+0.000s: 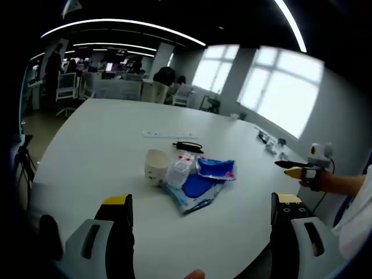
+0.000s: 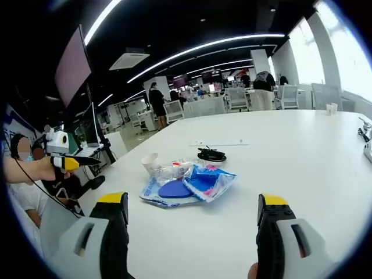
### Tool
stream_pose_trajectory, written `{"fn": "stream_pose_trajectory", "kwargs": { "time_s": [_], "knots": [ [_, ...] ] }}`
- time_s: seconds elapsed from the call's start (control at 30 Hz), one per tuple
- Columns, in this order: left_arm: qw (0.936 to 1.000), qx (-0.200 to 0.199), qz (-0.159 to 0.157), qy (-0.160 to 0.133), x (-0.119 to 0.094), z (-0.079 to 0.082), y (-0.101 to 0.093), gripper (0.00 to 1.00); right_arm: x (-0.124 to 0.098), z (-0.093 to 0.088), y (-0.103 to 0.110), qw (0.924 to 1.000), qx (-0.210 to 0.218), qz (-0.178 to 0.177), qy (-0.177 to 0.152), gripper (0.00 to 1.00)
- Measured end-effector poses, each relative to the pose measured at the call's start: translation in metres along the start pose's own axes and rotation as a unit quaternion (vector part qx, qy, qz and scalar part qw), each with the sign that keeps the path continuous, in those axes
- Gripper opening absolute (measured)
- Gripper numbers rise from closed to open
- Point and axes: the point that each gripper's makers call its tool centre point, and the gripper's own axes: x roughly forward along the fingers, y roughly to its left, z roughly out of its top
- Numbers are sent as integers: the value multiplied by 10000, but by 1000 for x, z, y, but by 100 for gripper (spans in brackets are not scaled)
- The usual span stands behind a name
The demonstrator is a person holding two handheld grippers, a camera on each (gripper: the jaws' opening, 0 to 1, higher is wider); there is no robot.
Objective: Arrange the tabletop items into an orderly group along one side of the table until the central work area is clear of visible clutter.
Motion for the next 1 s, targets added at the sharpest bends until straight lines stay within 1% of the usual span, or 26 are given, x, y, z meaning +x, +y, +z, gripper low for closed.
{"fn": "stream_pose_trajectory", "kwargs": {
  "time_s": [0.1,0.17,0.27,0.37,0.5,0.63,0.77,1.0],
  "knots": [
    [10000,-15,-11,-47,-1,2,0,96,-2,3,3,10000,-14,24,-18,91],
    [10000,11,-28,-77,-1,3,-1,96,0,2,2,9999,-94,18,43,91],
    [10000,-12,-5,-73,-1,2,5,96,2,3,-1,10000,-46,-10,38,91],
    [9999,-51,0,-91,0,2,8,96,3,6,3,10000,-44,9,-13,91],
    [10000,-19,3,-83,0,3,8,96,8,3,2,10000,-81,38,44,91],
    [10000,-15,13,-94,2,5,12,96,7,3,6,10000,-73,39,35,91],
    [10000,-31,35,-87,3,4,16,96,9,3,-1,10000,-66,30,24,91],
    [10000,-28,17,-40,1,3,11,96,7,5,1,10000,-45,9,-21,91]
  ]
}}
